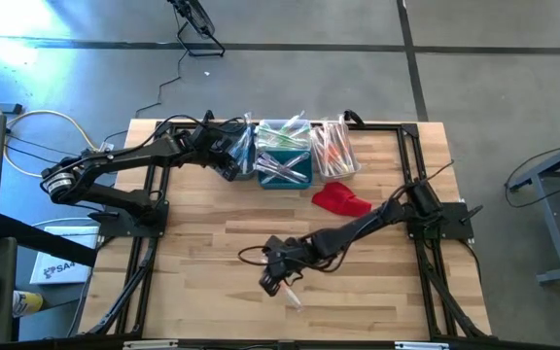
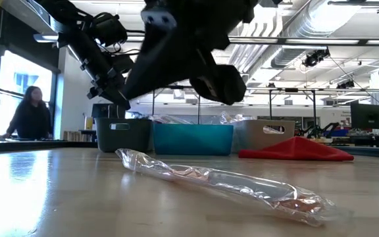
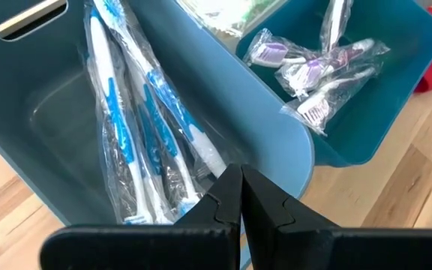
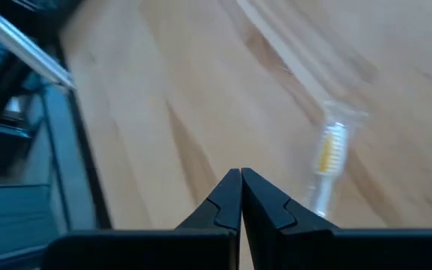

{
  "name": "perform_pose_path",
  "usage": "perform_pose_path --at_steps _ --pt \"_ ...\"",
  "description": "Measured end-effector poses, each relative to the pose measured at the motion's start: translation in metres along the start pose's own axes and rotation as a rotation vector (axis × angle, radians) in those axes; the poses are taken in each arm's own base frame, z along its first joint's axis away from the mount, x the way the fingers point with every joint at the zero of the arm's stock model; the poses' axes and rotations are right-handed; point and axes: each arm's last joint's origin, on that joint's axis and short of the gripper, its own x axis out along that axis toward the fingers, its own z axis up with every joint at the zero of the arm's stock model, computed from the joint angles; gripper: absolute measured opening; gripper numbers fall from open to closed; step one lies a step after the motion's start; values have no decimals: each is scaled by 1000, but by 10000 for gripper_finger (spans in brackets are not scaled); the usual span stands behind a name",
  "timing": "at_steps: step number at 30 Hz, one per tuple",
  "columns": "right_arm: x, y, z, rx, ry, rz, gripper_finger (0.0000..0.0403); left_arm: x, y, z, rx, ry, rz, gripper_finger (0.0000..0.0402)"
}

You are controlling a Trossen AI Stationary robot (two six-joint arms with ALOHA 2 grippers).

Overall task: Pick & Place Toothbrushes
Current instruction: Put the orange toothbrush into the white bin

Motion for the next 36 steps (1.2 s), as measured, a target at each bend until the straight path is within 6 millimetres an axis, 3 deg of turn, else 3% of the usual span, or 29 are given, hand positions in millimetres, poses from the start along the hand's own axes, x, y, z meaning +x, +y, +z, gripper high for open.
perform_pose_path --at_steps 11,19,28,36 --pt "-5 19 -11 -18 -65 21 3 0 0 0 -4 1 0 0" --pt "-22 43 5 -32 -174 -29 3 0 0 0 -4 -3 14 0" --pt "-22 24 -3 -8 -87 -245 3 0 1 0 52 0 17 0" --pt "-22 24 -6 -19 -30 -235 3 0 0 0 52 -3 16 0"
